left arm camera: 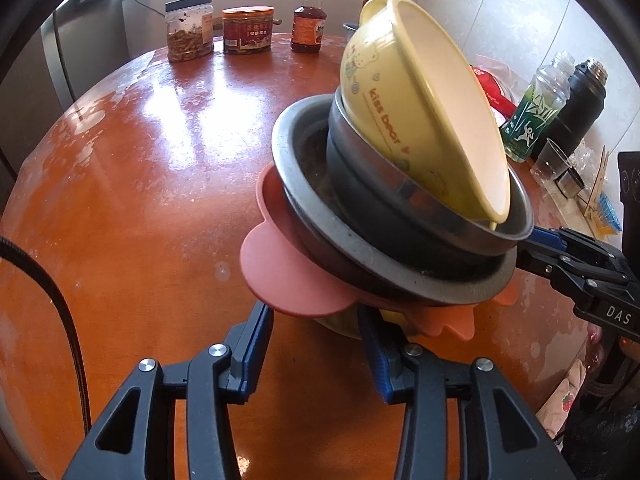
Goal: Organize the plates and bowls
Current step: 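Lower the nested bowls onto the steel pan with the right tool, then open the right tool and withdraw it from the stack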
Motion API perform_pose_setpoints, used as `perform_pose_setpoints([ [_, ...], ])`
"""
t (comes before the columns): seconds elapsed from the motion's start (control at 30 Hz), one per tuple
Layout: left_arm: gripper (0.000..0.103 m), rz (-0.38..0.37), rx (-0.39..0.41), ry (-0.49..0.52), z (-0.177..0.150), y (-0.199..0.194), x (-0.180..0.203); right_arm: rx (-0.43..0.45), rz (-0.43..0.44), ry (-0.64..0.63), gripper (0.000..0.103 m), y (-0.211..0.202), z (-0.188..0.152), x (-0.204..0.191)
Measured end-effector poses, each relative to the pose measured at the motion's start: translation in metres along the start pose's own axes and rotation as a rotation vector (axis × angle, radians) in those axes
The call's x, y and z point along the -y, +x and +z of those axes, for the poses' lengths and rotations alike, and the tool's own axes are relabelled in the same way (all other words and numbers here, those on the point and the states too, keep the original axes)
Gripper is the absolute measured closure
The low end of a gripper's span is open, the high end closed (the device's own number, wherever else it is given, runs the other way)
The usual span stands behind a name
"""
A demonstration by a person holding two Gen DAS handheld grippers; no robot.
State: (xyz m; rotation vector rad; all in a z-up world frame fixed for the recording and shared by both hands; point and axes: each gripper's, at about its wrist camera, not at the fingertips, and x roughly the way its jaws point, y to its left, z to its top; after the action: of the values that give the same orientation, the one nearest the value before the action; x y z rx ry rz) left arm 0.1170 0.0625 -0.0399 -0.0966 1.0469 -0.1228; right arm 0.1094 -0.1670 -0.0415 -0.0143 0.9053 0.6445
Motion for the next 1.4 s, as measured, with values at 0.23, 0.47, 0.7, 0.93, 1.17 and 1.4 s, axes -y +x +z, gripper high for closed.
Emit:
perform_pose_setpoints([
  [0.23,0.053,0.001,0.025,-0.013,-0.007,-0.009,-0.004,0.001,-0.024,0.000,0.052,-0.006,-0.004,-0.004],
  [0.47,0.052,0.008,0.030,-0.019,-0.015,-0.015,-0.010,-0.005,-0.035,-0.010,0.052,-0.006,-0.007,-0.014],
  [0.7,0.052,0.020,0.036,-0.037,-0.023,-0.019,-0.018,-0.007,-0.040,-0.025,0.052,-0.006,-0.008,-0.022],
  [0.93,0.051,0.033,0.060,-0.050,-0.029,-0.028,-0.023,0.001,-0.047,-0.041,0.049,-0.009,-0.010,-0.031],
  [1.17,0.047,0.070,0.090,-0.071,-0.031,-0.036,-0.029,0.009,-0.060,-0.045,0.047,-0.012,-0.012,-0.034],
  [1.4,0.044,0.109,0.124,-0.097,-0.032,-0.044,-0.031,0.028,-0.074,-0.048,0.045,-0.017,-0.016,-0.040],
])
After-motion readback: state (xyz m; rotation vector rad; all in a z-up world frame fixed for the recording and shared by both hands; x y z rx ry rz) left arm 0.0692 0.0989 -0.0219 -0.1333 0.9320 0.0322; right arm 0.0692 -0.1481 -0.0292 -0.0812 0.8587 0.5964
